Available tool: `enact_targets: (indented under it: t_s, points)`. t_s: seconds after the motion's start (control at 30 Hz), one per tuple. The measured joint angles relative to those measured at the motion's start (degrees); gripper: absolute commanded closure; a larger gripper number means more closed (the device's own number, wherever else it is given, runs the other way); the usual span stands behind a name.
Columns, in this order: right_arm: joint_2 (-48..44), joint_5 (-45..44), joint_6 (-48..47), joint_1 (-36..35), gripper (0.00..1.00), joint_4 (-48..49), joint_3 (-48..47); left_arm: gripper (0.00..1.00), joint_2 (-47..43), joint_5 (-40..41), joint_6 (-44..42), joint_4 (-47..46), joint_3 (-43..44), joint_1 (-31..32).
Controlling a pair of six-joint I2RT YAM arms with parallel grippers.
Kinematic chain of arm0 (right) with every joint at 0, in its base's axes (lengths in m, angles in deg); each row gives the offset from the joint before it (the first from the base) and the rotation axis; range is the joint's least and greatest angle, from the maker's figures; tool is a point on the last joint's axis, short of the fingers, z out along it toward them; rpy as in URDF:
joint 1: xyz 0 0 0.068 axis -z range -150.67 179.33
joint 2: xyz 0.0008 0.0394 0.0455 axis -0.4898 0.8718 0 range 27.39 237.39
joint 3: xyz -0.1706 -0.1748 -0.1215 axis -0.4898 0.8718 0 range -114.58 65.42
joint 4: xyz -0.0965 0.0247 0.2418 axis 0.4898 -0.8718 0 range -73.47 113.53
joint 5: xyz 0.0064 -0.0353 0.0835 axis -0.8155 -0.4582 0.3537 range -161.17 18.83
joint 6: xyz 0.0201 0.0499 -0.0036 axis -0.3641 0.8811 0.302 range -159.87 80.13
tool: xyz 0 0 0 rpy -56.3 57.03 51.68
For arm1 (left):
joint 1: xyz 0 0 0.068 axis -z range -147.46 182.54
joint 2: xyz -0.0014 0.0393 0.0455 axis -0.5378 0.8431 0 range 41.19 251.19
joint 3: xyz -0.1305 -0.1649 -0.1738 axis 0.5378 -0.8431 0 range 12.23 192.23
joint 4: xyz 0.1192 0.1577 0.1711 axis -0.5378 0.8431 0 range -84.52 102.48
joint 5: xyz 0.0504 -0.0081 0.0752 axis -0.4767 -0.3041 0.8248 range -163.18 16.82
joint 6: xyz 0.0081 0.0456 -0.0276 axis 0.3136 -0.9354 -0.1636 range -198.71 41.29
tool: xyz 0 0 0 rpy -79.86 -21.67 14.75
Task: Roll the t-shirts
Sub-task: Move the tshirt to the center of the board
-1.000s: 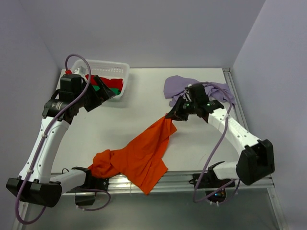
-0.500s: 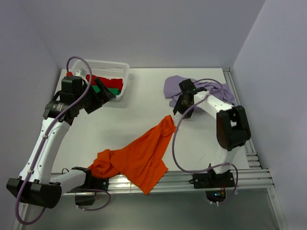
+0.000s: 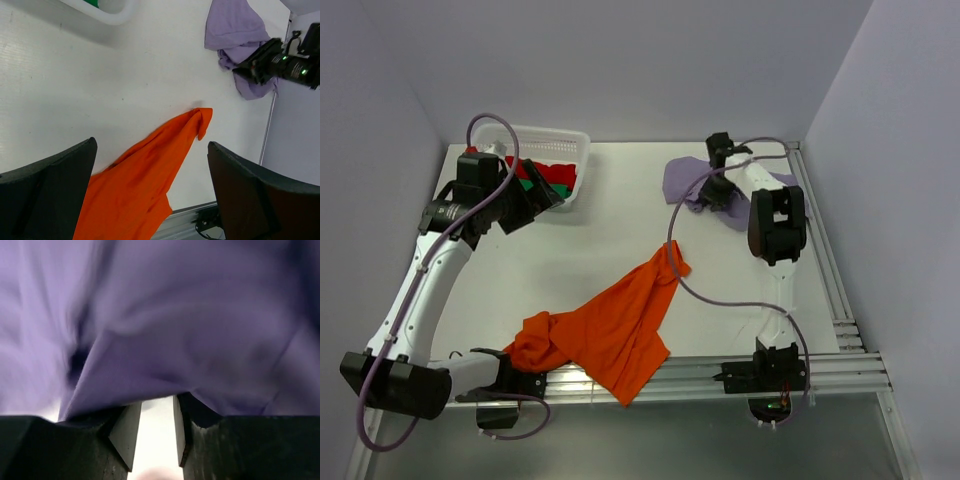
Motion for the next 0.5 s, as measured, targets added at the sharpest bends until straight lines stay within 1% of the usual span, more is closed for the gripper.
enact_targets:
  t_s: [0.1,0.13,0.17,0.2,0.23,0.3,0.4,0.5]
  points:
    - [9.4,0.8,0.4,4.9,0.55,-5.2,-17.0,0.02,2.4,0.3,-0.3,0.1,1.5,0.0]
    - [13.1,1.8,0.6,6.4,0.48,-6.4,-23.8,0.02,3.2,0.3,-0.4,0.1,1.9,0.0]
    - [16.5,3.0,0.9,8.1,0.46,-6.1,-30.0,0.02,3.8,0.3,-0.4,0.0,2.2,0.0]
    - [18.9,4.8,1.4,10.0,0.39,-3.8,-34.0,0.02,4.2,0.3,-0.4,-0.1,2.3,0.1]
    - [20.0,6.0,2.0,11.6,0.33,-1.6,-35.3,0.02,4.6,0.3,-0.4,-0.1,2.3,0.2]
    - [19.6,7.2,3.1,14.8,0.29,3.4,-33.5,0.02,5.3,0.3,-0.3,-0.1,2.3,0.4]
    - [16.4,5.8,2.9,18.1,0.27,10.1,-28.0,0.02,5.5,0.3,-0.3,-0.1,2.3,0.9]
    - [10.5,5.2,1.0,19.0,0.27,15.0,-23.4,0.02,5.5,0.3,-0.3,-0.1,2.3,1.0]
